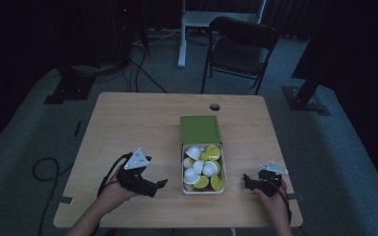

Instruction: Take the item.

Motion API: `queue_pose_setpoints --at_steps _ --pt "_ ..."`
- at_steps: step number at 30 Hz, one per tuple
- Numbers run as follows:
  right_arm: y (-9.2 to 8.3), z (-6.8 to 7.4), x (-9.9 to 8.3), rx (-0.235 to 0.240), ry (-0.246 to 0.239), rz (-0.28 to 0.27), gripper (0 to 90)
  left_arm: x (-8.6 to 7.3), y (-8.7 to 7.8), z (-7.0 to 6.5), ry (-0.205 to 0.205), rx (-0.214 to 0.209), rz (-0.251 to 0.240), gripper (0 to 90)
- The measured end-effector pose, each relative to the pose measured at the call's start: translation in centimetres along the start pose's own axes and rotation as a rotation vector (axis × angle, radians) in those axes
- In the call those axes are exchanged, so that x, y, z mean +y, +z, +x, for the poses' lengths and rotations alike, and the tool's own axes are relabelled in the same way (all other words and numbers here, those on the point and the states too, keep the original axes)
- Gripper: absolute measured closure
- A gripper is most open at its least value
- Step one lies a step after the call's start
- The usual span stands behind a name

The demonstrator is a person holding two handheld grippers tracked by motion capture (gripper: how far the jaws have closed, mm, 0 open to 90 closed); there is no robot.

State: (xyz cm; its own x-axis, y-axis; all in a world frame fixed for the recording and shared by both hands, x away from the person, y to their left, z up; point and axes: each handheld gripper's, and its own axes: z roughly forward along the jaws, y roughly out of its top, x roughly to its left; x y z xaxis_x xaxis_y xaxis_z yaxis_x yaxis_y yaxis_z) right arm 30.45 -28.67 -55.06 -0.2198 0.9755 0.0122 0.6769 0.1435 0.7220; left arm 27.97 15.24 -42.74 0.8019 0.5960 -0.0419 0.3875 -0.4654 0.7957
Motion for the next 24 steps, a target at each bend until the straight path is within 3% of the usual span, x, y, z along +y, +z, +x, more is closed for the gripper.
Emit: queue_pose_setpoints --at_steps 11,18,24 --pt "0.0 0.0 0.0 0.0 0.0 0.0 11.8 2.4 0.8 -2.4 0.046 -0.047 -0.015 3.1" --pt "0.0 0.0 0.0 0.0 0.0 0.0 11.8 3.9 2.1 -3.8 0.075 -0.081 -0.024 3.1" --pt "0.0 0.0 0.0 0.0 0.0 0.0 11.8 4.7 3.8 -4.8 0.094 -0.105 -0.003 3.1"
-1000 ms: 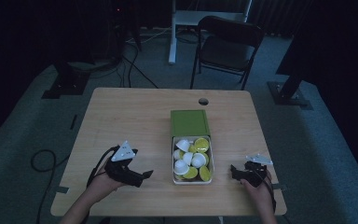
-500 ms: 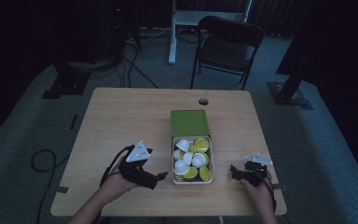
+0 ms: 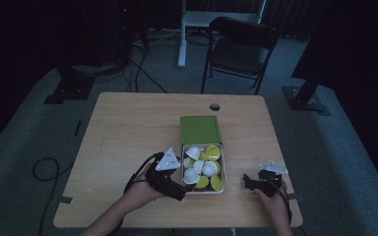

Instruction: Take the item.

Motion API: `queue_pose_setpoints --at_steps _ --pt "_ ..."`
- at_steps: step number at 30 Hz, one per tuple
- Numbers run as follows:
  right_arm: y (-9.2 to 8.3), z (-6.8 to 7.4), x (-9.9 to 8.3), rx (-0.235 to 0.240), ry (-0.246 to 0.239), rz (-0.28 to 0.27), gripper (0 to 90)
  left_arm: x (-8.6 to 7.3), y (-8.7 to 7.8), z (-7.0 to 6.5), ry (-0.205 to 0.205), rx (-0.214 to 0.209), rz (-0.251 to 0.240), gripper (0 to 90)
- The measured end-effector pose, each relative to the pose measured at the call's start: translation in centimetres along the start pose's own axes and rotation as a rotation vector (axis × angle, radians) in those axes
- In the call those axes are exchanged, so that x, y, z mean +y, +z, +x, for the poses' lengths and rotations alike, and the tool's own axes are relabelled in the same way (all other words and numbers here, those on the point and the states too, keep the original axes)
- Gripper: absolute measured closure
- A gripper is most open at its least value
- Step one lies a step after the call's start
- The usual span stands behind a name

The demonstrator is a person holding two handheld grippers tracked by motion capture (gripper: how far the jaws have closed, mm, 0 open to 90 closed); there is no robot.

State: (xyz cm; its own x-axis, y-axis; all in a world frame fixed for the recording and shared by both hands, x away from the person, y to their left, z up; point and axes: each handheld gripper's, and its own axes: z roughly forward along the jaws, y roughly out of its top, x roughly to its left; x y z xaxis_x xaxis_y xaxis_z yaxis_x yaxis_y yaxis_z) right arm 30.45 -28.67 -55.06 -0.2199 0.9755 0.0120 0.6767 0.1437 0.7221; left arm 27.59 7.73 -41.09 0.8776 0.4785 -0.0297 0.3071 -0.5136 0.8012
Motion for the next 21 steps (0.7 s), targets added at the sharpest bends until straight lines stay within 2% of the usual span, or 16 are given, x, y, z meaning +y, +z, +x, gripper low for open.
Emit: queue_pose_setpoints --at_steps 6,14,18,20,21 --pt "0.0 0.0 0.0 0.0 0.0 0.0 11.8 0.3 1.4 -0.2 0.006 -0.025 0.022 3.1" --pt "0.0 0.0 0.0 0.0 0.0 0.0 11.8 0.7 3.1 -0.7 0.043 -0.065 0.043 4.4" --pt "0.0 0.0 0.0 0.0 0.0 0.0 11.8 0.7 3.8 -1.1 0.07 -0.079 0.05 6.8" --pt "0.0 0.0 0.0 0.0 0.0 0.0 11.8 0.7 4.0 -1.2 0.079 -0.075 0.056 14.2" --pt "0.0 0.0 0.0 0.0 0.0 0.0 11.8 0.7 4.3 -1.4 0.087 -0.077 0.068 14.5"
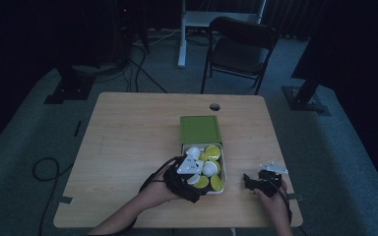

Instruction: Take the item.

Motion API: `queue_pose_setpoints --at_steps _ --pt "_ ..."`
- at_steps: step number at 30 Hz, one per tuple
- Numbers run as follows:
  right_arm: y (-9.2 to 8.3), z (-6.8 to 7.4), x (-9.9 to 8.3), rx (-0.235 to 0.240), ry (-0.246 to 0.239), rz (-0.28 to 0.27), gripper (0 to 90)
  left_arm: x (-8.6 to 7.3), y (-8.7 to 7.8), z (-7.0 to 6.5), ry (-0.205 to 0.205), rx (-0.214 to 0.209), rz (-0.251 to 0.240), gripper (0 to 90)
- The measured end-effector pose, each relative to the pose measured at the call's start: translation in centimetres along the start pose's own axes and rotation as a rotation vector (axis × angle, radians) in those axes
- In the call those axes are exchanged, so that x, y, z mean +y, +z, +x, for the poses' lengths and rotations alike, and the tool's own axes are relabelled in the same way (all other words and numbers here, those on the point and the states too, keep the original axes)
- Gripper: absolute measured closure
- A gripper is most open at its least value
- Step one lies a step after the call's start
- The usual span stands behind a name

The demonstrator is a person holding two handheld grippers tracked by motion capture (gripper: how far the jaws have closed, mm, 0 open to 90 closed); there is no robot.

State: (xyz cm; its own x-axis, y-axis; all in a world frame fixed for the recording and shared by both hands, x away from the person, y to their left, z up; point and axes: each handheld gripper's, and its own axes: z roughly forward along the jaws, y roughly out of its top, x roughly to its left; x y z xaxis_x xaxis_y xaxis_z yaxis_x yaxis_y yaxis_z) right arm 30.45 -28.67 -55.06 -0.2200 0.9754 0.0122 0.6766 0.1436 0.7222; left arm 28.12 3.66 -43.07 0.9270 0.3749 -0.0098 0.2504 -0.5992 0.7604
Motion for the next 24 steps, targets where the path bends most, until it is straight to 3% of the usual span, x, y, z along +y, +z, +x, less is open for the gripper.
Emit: queue_pose_setpoints --at_steps 2,7,9,13,20,24 --pt "0.0 0.0 0.0 0.0 0.0 0.0 11.8 0.0 0.1 -0.1 0.009 -0.005 0.005 14.6" --pt "0.0 0.0 0.0 0.0 0.0 0.0 11.8 -0.1 0.5 -0.6 0.048 -0.027 0.008 26.3" --pt "0.0 0.0 0.0 0.0 0.0 0.0 11.8 -0.1 0.7 -0.8 0.077 -0.031 0.027 33.6" --pt "0.0 0.0 0.0 0.0 0.0 0.0 11.8 -0.3 1.3 -1.1 0.099 -0.031 0.059 37.2" --pt "0.0 0.0 0.0 0.0 0.0 0.0 11.8 -0.7 2.5 -1.5 0.126 0.005 0.127 37.5" --pt "0.0 0.0 0.0 0.0 0.0 0.0 11.8 -0.9 3.0 -1.6 0.137 0.042 0.155 45.5"
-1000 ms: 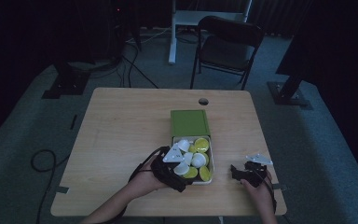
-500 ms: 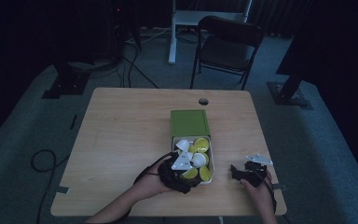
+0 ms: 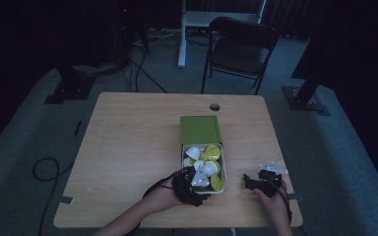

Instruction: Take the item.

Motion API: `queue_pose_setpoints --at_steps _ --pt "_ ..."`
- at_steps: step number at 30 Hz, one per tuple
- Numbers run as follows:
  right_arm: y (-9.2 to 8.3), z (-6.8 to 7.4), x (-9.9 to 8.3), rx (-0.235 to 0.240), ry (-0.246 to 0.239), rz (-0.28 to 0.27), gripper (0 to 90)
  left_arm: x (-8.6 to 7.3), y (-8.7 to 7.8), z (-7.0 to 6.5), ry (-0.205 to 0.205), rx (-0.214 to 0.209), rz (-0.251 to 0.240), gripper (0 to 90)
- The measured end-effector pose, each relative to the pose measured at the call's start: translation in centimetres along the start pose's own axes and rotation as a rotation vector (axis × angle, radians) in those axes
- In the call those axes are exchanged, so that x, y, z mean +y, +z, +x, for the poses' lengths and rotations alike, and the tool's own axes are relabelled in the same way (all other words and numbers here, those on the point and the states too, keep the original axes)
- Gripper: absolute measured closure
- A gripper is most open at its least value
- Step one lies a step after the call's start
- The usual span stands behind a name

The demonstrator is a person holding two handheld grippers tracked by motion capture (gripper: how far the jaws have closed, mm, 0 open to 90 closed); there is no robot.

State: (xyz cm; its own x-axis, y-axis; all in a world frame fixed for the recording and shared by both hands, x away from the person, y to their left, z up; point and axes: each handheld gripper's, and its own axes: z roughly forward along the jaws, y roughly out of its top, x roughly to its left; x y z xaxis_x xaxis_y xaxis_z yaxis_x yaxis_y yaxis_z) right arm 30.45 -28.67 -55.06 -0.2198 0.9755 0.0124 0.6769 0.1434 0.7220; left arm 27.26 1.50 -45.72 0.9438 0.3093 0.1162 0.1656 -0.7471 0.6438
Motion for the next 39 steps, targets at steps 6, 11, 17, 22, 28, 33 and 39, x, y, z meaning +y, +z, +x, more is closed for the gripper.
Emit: queue_pose_setpoints --at_steps 6,11,17,22,28,33,39 --pt "0.0 0.0 0.0 0.0 0.0 0.0 11.8 -0.1 0.1 -0.1 0.033 0.055 0.016 53.8" --pt "0.0 0.0 0.0 0.0 0.0 0.0 11.8 -0.3 0.1 0.1 0.038 0.073 0.016 61.5" --pt "0.0 0.0 0.0 0.0 0.0 0.0 11.8 -0.2 -0.2 0.1 0.052 0.069 0.009 67.3" --pt "0.0 0.0 0.0 0.0 0.0 0.0 11.8 0.0 -0.7 0.0 0.044 0.065 -0.016 82.8" --pt "0.0 0.0 0.0 0.0 0.0 0.0 11.8 0.3 -1.2 0.3 0.019 0.104 -0.027 89.6" --pt "0.0 0.0 0.0 0.0 0.0 0.0 11.8 0.2 -1.3 0.7 -0.006 0.088 -0.031 90.0" --pt "0.0 0.0 0.0 0.0 0.0 0.0 11.8 0.3 -1.6 0.9 -0.039 0.08 -0.064 90.0"
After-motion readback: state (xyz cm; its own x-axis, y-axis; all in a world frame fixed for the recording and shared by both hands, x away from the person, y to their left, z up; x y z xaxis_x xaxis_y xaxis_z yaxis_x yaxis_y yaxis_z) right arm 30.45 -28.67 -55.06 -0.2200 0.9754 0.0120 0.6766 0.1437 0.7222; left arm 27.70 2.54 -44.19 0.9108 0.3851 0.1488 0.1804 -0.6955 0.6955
